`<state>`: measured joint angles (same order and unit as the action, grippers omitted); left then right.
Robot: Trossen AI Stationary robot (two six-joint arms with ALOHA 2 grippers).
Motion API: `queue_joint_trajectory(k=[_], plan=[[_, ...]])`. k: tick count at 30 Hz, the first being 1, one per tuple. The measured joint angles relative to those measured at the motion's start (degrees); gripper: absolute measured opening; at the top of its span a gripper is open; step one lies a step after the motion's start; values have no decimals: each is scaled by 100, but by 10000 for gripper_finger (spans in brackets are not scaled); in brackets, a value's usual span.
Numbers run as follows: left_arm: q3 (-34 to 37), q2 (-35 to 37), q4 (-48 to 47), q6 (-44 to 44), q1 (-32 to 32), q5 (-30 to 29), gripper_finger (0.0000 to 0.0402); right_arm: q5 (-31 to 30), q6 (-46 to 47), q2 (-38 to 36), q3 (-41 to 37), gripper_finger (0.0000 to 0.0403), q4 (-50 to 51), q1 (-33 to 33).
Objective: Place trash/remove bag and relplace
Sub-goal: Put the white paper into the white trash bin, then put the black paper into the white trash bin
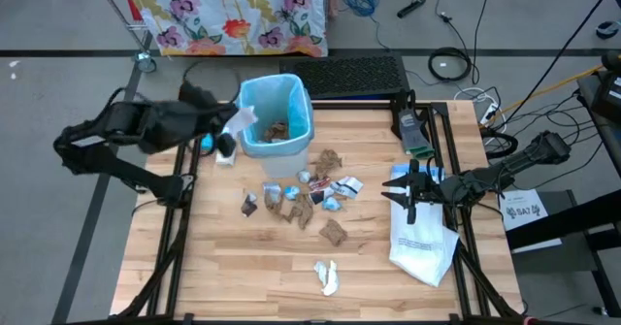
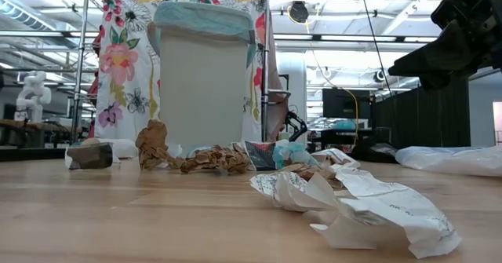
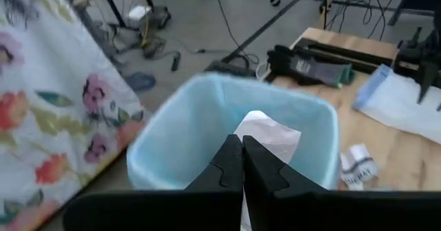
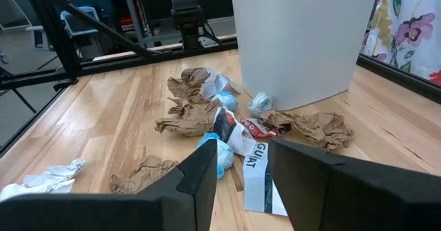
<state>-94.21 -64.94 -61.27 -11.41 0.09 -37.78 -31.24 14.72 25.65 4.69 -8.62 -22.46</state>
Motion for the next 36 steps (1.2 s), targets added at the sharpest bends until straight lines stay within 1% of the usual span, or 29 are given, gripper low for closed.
queue_joint_trajectory(k=[2,5,9,11,13,15,19,24,27,31,36], plan=[[0,-139,328,385,436,379,0,0,0,2,0,123,2,0],[0,-355,637,864,1015,1140,0,-1,0,2,0,123,0,0],[0,-582,909,1274,1722,1695,0,0,-2,2,0,123,0,0],[0,-652,1108,1438,2018,2088,2,0,0,1,0,123,0,0],[0,-700,1309,1523,2294,2568,11,0,0,2,0,123,1,0],[0,-711,1385,1527,2551,2894,26,0,0,2,0,123,0,0],[0,-709,1334,1521,2949,3220,59,0,-1,1,0,123,1,0],[0,-681,1062,1419,3131,3629,98,0,-1,2,0,123,2,0],[0,-607,774,1334,3144,3658,115,0,0,1,0,123,2,0],[11,-288,142,1324,3091,3785,118,0,0,2,0,123,4,0],[4,234,-404,889,2627,3683,109,0,0,2,0,123,13,0]])
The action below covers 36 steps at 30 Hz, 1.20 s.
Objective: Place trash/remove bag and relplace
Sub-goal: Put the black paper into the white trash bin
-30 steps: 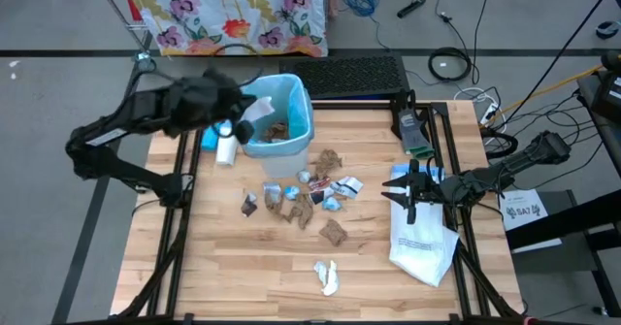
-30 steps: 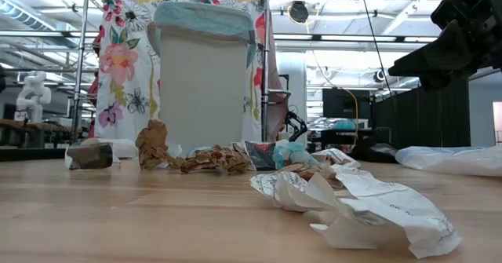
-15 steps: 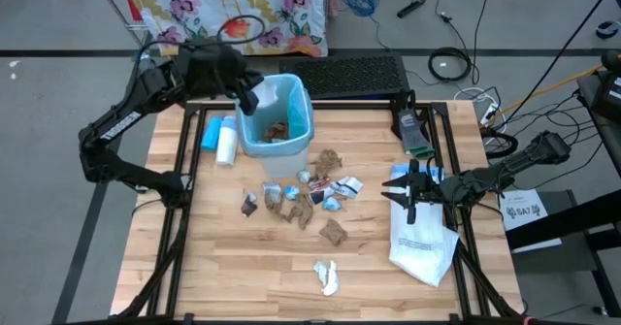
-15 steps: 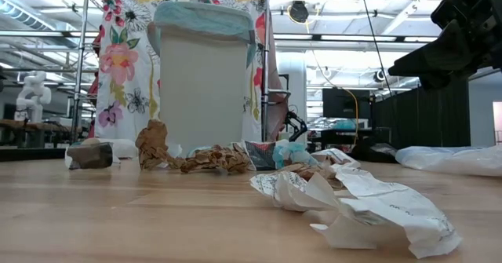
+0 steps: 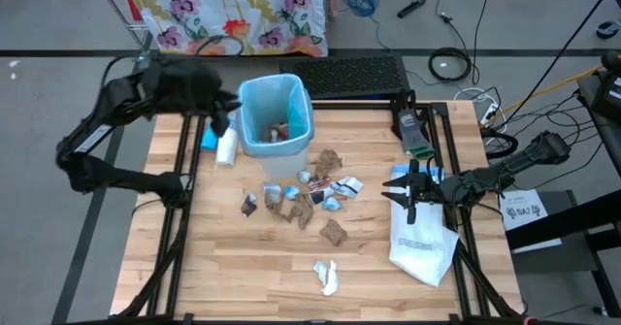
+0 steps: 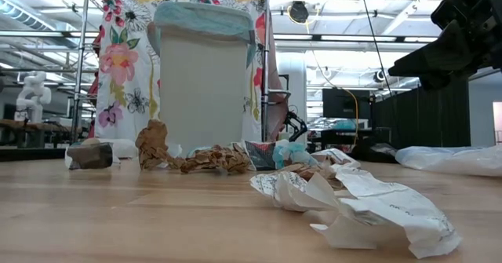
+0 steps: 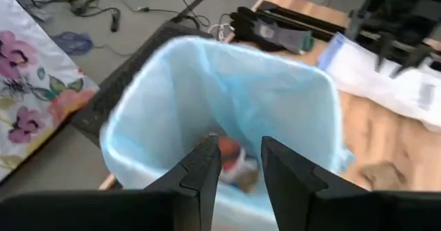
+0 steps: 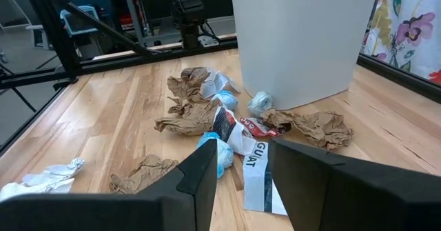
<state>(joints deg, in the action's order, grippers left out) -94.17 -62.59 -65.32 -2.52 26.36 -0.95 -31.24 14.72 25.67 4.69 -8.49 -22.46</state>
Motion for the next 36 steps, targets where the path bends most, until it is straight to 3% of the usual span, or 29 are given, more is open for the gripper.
queue_joint_trajectory(k=[7,14,19,25,36], plan=[[701,975,-908,-1449,-964,-265,105,0,0,0,0,123,4,0],[2898,1845,-532,-3701,-2242,-420,105,0,0,0,0,123,2,0],[4391,2173,64,-4751,-2992,-405,105,0,-1,0,0,123,7,0],[5429,2221,790,-5063,-3439,-444,105,0,-2,0,0,123,13,0],[6589,1802,2060,-4914,-3476,-254,105,0,-1,0,0,123,15,0]])
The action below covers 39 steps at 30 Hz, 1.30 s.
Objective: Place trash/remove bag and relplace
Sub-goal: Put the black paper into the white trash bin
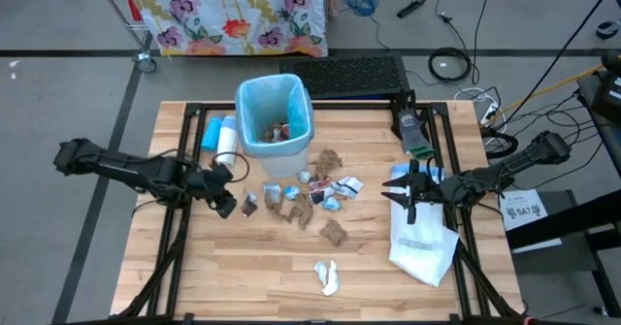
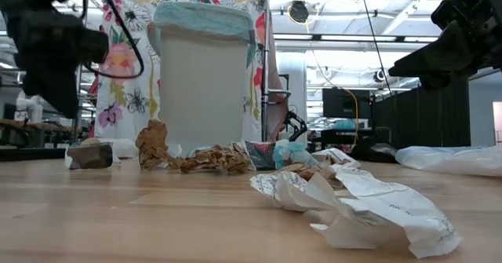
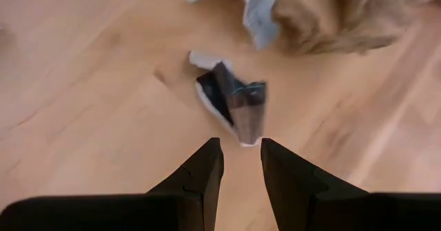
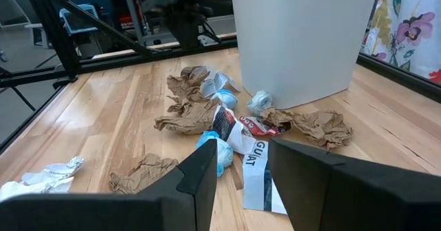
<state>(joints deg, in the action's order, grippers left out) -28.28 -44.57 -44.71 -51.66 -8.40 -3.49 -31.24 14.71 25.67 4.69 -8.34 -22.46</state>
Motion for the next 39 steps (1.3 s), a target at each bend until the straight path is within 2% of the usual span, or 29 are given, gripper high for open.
queue_joint_trajectory(k=[12,21,23,26,29,34,39], plan=[[97,-1436,1060,909,3,374,105,0,1,-1,0,123,0,0],[97,-1953,1464,1349,101,299,102,0,-1,-2,0,123,-1,0],[97,-2053,1573,1340,117,302,84,0,1,0,0,123,-4,0],[97,-2094,1823,1323,120,450,23,0,0,0,1,123,-2,0],[52,-2054,1984,1319,113,697,6,0,0,-1,0,123,0,0],[-480,-1977,1962,1506,-110,1095,3,0,1,-2,0,123,0,0],[-1438,-1968,1541,1855,-432,1109,2,0,1,0,0,123,0,0]])
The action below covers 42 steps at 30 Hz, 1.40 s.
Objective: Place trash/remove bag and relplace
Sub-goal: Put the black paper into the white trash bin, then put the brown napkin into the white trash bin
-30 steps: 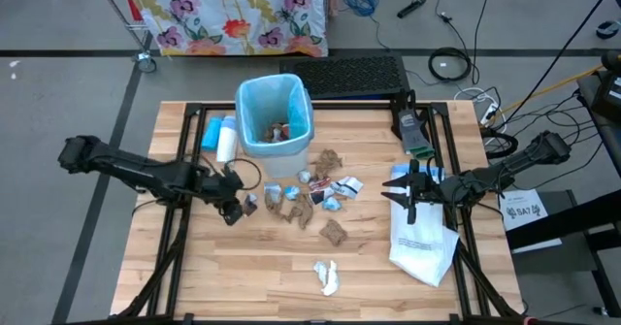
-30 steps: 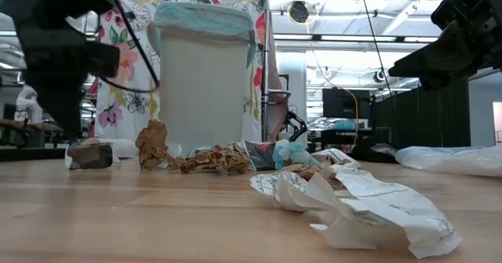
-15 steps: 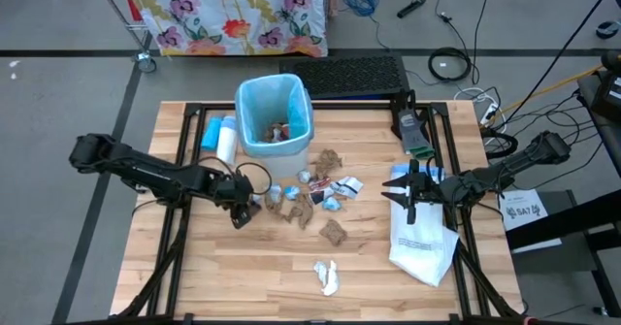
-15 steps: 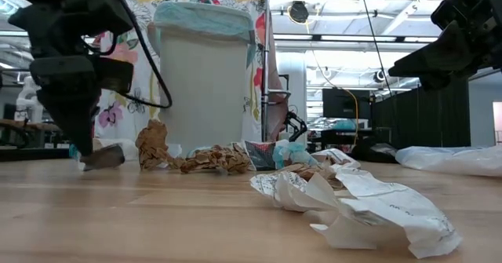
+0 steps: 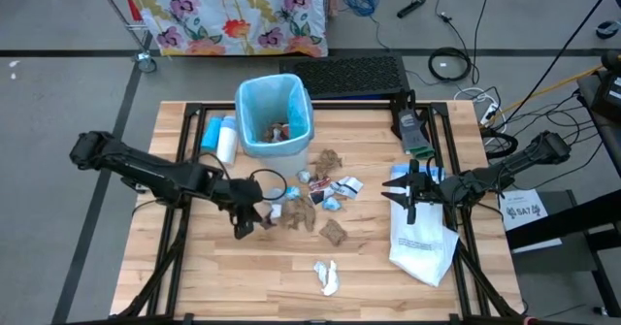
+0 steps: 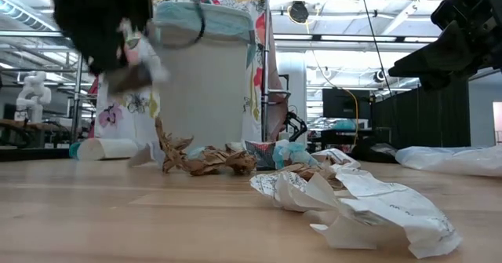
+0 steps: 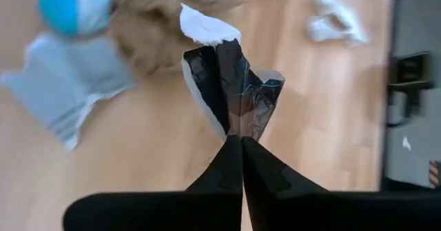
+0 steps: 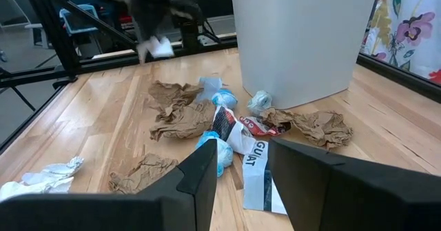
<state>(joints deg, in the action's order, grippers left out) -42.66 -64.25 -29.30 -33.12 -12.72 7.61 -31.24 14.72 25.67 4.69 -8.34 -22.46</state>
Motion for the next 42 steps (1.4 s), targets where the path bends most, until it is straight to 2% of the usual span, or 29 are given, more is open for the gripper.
queue_joint_trajectory(k=[8,13,19,24,31,36,42], plan=[[-2038,0,-895,1380,102,-539,1,0,0,0,0,123,0,0],[-3350,-16,-1649,2417,649,-1135,1,0,-1,0,0,123,2,0],[-4366,-33,-2093,3622,1657,-1433,0,0,0,0,0,123,2,0],[-4739,-221,-2075,4340,2685,-1448,0,1,-1,-1,0,123,2,0],[-4750,-665,-2205,4443,3823,-1366,15,0,-1,0,0,123,2,0],[-4755,-895,-2422,4562,4045,-1065,70,0,-2,0,0,123,0,0],[-4755,-1274,-2555,4607,4085,-1088,151,0,0,0,0,123,2,0]])
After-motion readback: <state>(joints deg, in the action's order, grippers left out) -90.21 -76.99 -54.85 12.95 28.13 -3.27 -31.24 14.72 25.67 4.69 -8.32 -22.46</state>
